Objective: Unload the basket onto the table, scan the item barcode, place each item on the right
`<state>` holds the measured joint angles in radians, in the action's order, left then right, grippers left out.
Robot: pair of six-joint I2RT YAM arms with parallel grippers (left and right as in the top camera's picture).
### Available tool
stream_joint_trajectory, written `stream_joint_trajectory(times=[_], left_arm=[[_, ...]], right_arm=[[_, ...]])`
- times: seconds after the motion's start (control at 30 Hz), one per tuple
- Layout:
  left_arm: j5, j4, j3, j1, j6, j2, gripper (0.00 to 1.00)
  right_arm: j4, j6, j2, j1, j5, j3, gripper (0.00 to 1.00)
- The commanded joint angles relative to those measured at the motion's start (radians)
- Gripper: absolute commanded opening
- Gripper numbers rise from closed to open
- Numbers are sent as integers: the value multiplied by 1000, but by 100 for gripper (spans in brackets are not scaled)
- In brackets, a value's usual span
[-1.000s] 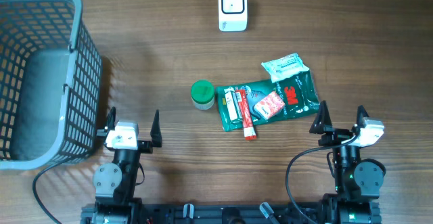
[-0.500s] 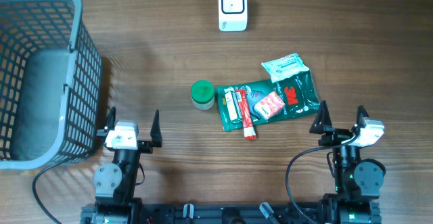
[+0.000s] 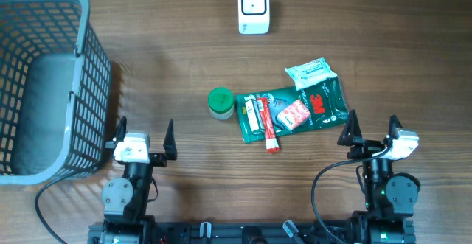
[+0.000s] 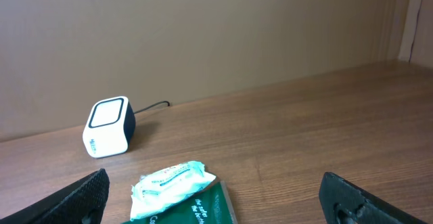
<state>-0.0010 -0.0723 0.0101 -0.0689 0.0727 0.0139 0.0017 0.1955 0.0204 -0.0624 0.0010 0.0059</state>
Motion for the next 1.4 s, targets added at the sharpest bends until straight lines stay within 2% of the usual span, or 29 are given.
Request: stream_joint_trajectory(times=[0.0, 0.37, 0.4, 0.53, 0.6, 0.63, 0.73, 0.77, 0.83, 0.93, 1.03, 1.23, 1.37], left_arm=[[16, -3, -5, 3, -9, -9, 100], [16, -3, -5, 3, -9, -9, 100], [16, -3, -5, 4, -9, -9, 100], [16, -3, -5, 3, -9, -9, 100], [16, -3, -5, 3, -9, -9, 100], [16, -3, -5, 3, -9, -9, 100], [16, -3, -5, 3, -9, -9, 100], [16, -3, -5, 3, -9, -9, 100], [16, -3, -5, 4, -9, -9, 100], [16, -3, -5, 3, -9, -9, 100], [16, -3, -5, 4, -9, -9, 100], [16, -3, -5, 3, -9, -9, 100], [16, -3, -5, 4, -9, -9, 100]], right_arm=[[5, -11, -6, -1, 7, 0, 100], [5, -5, -6, -2, 2, 0, 100], [0, 21, -6, -1, -50, 0, 100], [13, 272, -6, -2, -232, 0, 100], [36, 456, -6, -2, -375, 0, 100], [56, 492, -6, -2, -447, 0, 100], [151, 478, -6, -1, -671, 5, 100], [146, 530, -6, -1, -686, 21, 100], [48, 530, -4, -1, -673, 94, 100], [-227, 408, 44, -1, -541, 289, 100], [-414, 327, 153, -1, -441, 462, 100], [-636, 302, 497, -1, -369, 760, 100], [-871, 301, 781, 4, -298, 1013, 99]])
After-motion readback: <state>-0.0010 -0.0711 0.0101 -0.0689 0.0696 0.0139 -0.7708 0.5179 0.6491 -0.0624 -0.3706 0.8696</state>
